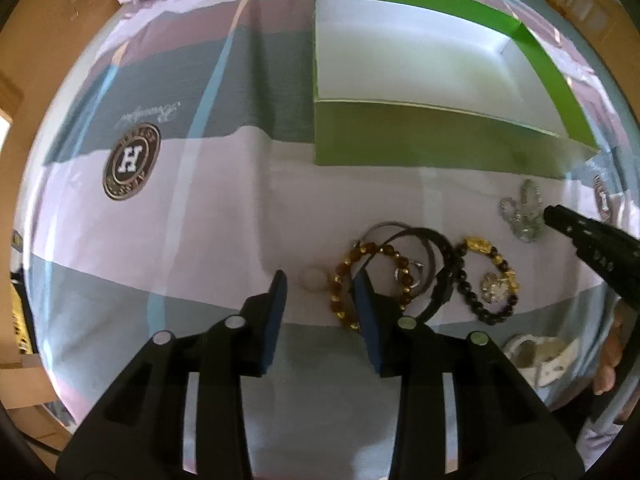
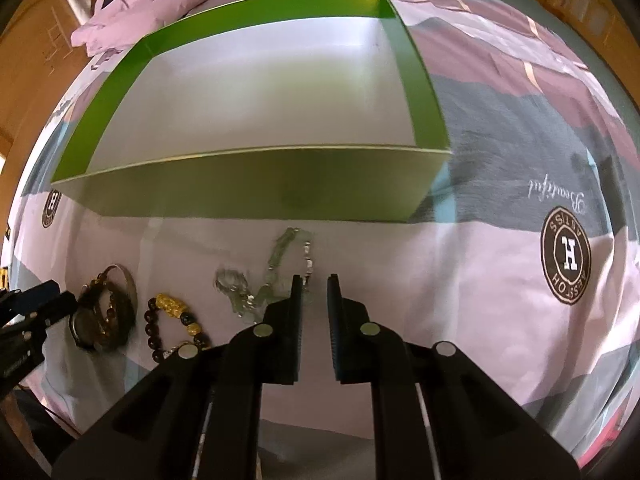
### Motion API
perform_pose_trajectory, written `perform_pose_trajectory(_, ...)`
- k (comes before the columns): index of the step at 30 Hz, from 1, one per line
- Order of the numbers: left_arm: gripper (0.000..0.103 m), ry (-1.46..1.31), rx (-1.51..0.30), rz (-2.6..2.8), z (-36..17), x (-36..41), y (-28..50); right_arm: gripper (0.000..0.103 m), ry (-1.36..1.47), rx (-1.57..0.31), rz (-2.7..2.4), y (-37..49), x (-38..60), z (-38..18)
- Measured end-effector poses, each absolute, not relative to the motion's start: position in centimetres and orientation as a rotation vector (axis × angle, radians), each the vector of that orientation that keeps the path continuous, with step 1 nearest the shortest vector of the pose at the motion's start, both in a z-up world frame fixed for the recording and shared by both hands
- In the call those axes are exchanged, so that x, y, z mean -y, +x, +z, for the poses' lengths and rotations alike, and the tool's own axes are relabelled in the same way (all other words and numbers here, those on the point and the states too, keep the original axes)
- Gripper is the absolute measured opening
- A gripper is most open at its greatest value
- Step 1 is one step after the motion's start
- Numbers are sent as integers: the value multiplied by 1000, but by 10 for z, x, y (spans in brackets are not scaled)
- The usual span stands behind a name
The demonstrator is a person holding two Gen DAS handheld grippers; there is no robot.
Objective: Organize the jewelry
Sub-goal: 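Move left tool to the black watch band while right tool approaches the white watch, then grasp the black watch band with left tool while right tool grasps the white watch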
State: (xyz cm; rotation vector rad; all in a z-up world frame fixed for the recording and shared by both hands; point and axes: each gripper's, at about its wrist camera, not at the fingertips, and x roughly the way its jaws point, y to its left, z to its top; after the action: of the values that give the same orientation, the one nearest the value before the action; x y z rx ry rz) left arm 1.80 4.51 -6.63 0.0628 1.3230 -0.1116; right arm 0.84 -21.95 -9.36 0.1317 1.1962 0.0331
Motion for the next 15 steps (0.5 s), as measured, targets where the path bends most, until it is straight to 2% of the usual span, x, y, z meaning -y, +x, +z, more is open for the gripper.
perform_pose_trajectory(2,40,46,-1318,-139,-61,-47,17,18,152,-1201,34,6,224,-92)
perform_pose_trajectory(4,52,54,-1293,-157,-56,-44,14,24,161,-1191,39,6,225,-86)
perform_pose_trajectory(8,52,82,-1313,-174,-65,-33,12,37,148,-1168,32,5,223,-78)
perform_pose_trajectory(15,19,82,-1389,-144,-88,-31,17,38,177,-1208,27,15,216,-82)
